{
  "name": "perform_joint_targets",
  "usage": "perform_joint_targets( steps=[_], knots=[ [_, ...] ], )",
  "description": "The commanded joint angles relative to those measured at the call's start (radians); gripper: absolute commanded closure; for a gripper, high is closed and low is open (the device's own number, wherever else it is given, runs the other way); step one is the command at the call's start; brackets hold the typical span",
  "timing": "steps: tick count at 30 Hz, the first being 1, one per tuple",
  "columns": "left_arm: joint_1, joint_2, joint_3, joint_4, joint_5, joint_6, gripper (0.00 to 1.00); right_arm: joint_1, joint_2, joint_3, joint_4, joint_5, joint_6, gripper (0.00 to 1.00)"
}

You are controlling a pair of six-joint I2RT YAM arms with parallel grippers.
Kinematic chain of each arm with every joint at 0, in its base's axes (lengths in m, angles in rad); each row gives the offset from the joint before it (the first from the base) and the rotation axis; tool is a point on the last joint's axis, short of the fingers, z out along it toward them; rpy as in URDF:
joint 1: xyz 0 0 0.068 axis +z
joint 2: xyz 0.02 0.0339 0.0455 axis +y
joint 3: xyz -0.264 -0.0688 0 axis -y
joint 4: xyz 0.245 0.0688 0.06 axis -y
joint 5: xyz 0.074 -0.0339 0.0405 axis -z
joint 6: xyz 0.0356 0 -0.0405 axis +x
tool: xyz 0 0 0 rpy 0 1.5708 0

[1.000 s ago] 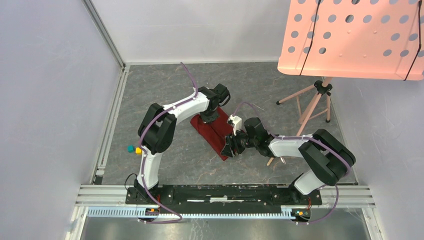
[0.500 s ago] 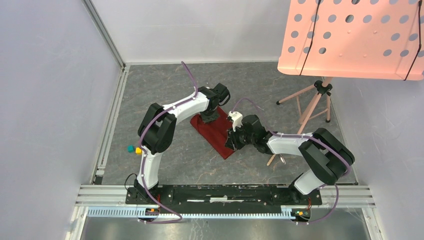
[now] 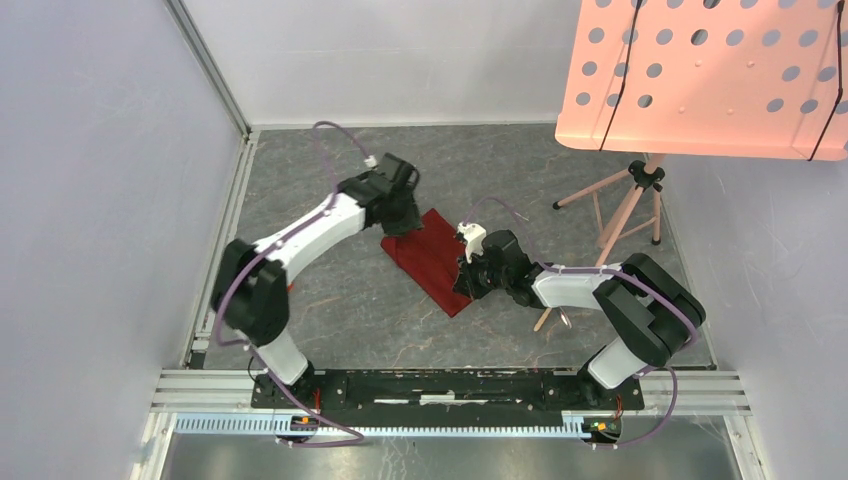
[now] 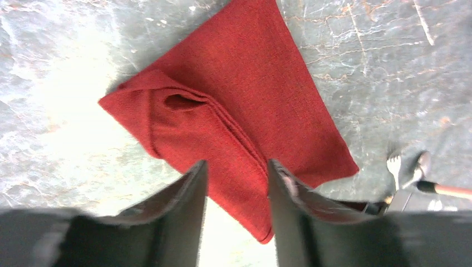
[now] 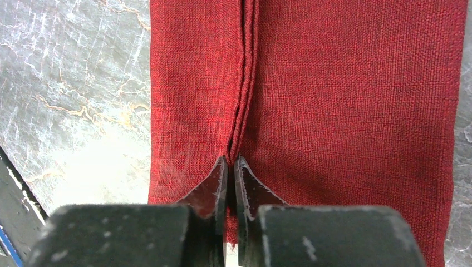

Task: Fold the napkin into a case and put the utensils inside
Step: Fold the lower triangle-folded napkin at the center of the board.

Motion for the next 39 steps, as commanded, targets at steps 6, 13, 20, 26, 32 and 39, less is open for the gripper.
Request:
perform_joint_targets(
  steps=[6, 13, 20, 26, 32, 39],
  knots=[
    [0.298, -0.192, -0.393, 0.425, 0.463, 0.066, 0.81, 0.003, 0.006, 0.031, 0.003, 0.014, -0.004, 0.84],
    [0.317, -0.050, -0.344, 0.500, 0.526, 0.067, 0.92, 0.003, 0.013, 0.037, -0.002, 0.008, -0.005, 0.91],
    [0.329, 0.038, -0.316, 0.572, 0.557, 0.059, 0.94, 0.004, 0.006, 0.036, -0.014, 0.006, -0.007, 0.93],
    [0.331, 0.095, -0.296, 0.606, 0.570, 0.067, 0.86, 0.003, 0.010, 0.026, -0.018, 0.022, -0.014, 0.94],
    [0.331, 0.135, -0.297, 0.591, 0.559, 0.090, 0.85, 0.007, -0.001, 0.017, -0.023, 0.012, -0.006, 0.93],
    [0.331, 0.162, -0.267, 0.535, 0.577, 0.138, 0.86, 0.006, -0.051, 0.158, -0.198, 0.105, -0.073, 0.69]
  ],
)
